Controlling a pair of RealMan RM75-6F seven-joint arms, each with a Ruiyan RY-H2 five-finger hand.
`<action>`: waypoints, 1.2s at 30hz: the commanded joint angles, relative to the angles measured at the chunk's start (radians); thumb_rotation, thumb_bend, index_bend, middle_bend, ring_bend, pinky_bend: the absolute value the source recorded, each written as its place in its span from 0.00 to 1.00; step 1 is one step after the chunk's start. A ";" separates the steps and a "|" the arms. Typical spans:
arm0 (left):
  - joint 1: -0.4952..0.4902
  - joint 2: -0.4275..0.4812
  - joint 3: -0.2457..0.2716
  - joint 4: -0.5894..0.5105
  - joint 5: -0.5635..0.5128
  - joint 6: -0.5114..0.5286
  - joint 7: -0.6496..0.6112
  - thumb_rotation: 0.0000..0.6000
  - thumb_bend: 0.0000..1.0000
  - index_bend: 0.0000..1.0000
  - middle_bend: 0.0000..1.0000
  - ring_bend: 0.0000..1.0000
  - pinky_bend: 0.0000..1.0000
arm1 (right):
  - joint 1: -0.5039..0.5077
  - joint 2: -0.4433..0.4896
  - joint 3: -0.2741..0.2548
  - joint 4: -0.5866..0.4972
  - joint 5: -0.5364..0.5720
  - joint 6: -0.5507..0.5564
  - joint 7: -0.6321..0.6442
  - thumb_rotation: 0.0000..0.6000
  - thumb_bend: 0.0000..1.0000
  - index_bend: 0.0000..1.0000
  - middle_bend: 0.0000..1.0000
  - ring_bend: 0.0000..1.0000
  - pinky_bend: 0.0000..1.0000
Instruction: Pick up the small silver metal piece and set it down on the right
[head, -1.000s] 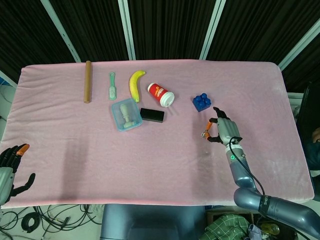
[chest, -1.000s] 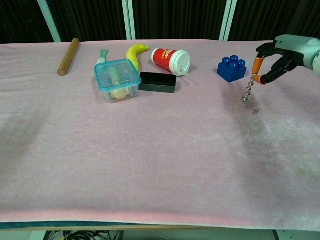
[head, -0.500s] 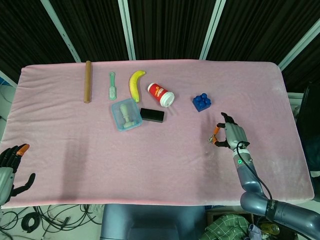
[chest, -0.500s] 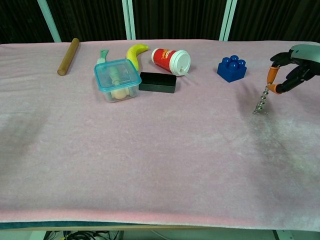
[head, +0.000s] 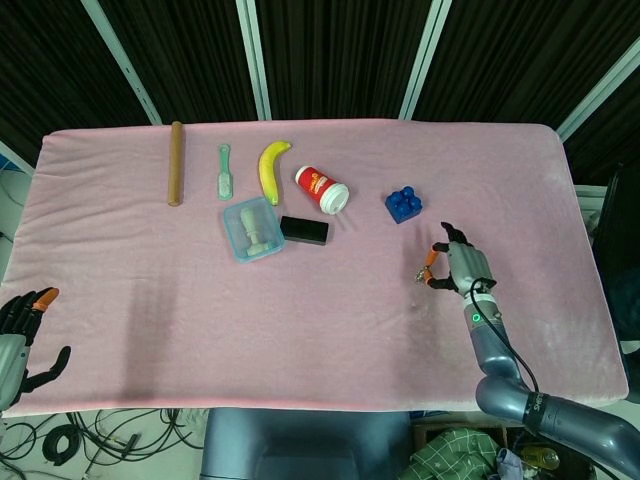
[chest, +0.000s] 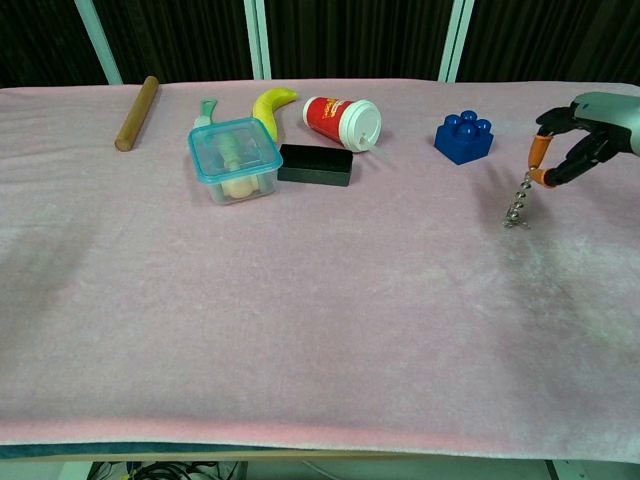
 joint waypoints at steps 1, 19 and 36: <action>0.000 0.000 0.000 0.000 0.000 -0.001 0.000 1.00 0.39 0.07 0.06 0.00 0.00 | 0.000 -0.004 0.002 0.014 0.008 -0.005 0.004 1.00 0.44 0.66 0.00 0.00 0.17; 0.001 -0.001 0.000 0.000 0.001 0.003 0.002 1.00 0.39 0.07 0.06 0.00 0.00 | -0.005 -0.010 0.005 0.035 -0.001 -0.013 0.021 1.00 0.44 0.66 0.00 0.00 0.17; 0.002 -0.002 -0.001 0.000 0.000 0.003 0.001 1.00 0.39 0.07 0.06 0.00 0.00 | 0.000 -0.014 0.008 0.030 -0.005 -0.014 0.014 1.00 0.44 0.66 0.00 0.00 0.17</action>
